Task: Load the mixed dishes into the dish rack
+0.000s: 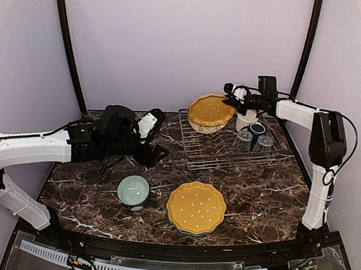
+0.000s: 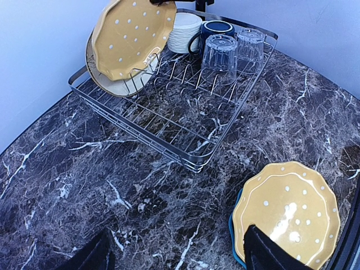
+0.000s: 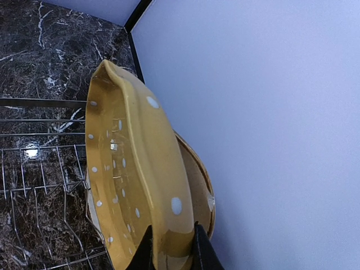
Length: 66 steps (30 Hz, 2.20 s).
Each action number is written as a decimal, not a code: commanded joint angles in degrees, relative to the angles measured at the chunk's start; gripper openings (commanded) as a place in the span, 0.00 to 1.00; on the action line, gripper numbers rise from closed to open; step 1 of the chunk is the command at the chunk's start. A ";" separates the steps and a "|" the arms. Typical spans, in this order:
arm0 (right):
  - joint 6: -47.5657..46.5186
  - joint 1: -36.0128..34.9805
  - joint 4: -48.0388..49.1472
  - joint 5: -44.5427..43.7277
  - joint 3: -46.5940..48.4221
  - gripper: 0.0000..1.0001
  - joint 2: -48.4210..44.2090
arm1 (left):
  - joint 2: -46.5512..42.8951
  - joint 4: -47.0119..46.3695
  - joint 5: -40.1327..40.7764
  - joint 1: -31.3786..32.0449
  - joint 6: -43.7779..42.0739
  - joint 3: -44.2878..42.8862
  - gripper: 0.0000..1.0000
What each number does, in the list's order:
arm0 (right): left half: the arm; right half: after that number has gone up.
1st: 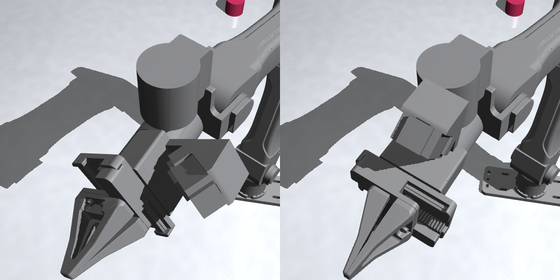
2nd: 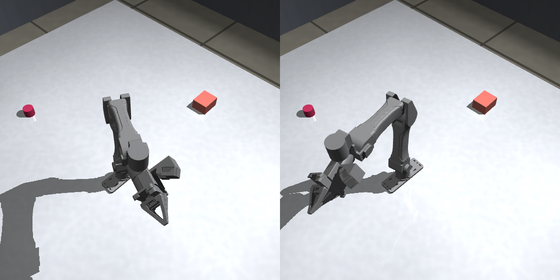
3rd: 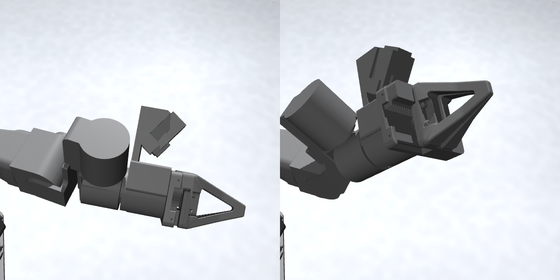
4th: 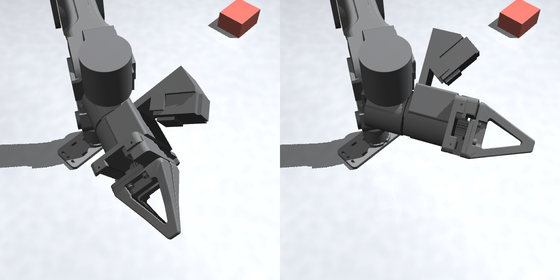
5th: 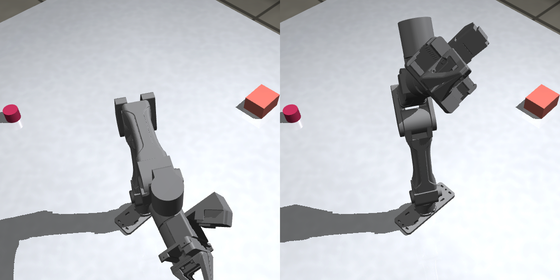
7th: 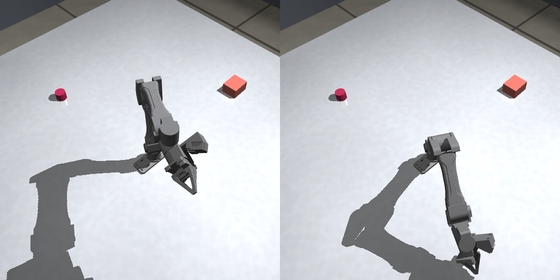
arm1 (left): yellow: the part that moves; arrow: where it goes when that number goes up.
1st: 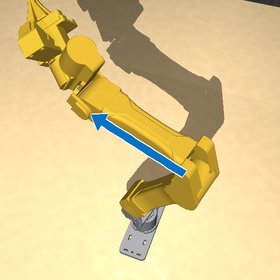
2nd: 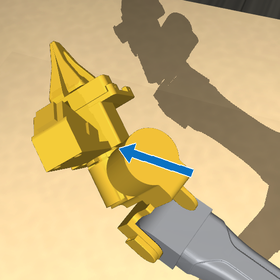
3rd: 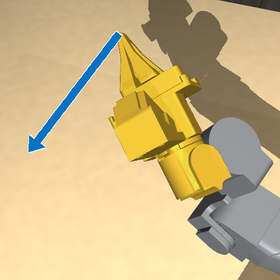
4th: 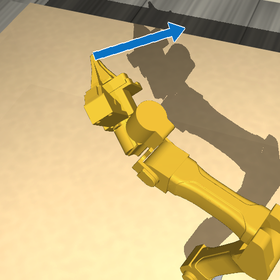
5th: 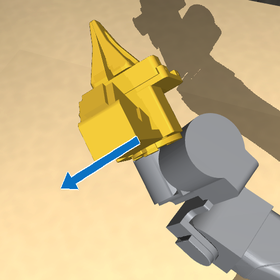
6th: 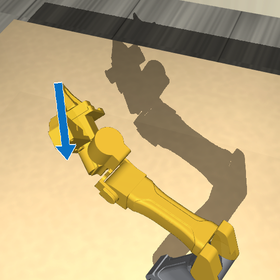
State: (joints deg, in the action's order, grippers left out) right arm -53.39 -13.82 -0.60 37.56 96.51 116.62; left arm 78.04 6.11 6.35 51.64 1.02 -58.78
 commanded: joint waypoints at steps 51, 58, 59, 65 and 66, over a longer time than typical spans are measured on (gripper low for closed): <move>33.31 -9.91 -8.13 -22.98 -18.54 0.55 -23.92 | 6.22 11.55 -9.01 0.04 0.37 -5.46 0.78; 47.76 -21.91 -20.91 -32.40 -31.54 0.58 -32.32 | 14.80 14.82 -15.22 0.05 2.01 -9.77 0.77; 49.68 -23.21 -21.88 -32.01 -33.34 0.58 -33.22 | 15.62 15.45 -16.17 0.05 2.08 -10.21 0.77; 59.46 -28.60 -25.88 -28.80 -42.57 0.58 -36.80 | 24.40 16.61 -21.16 0.13 2.16 -14.81 0.72; 60.40 -29.04 -26.04 -28.14 -43.69 0.57 -37.12 | 25.25 16.93 -22.42 0.13 2.17 -15.32 0.71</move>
State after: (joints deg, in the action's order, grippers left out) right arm -1.72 -40.84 -23.49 8.34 55.90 82.83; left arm 100.22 19.90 -10.55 51.66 2.76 -71.31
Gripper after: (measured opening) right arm 0.579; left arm 0.731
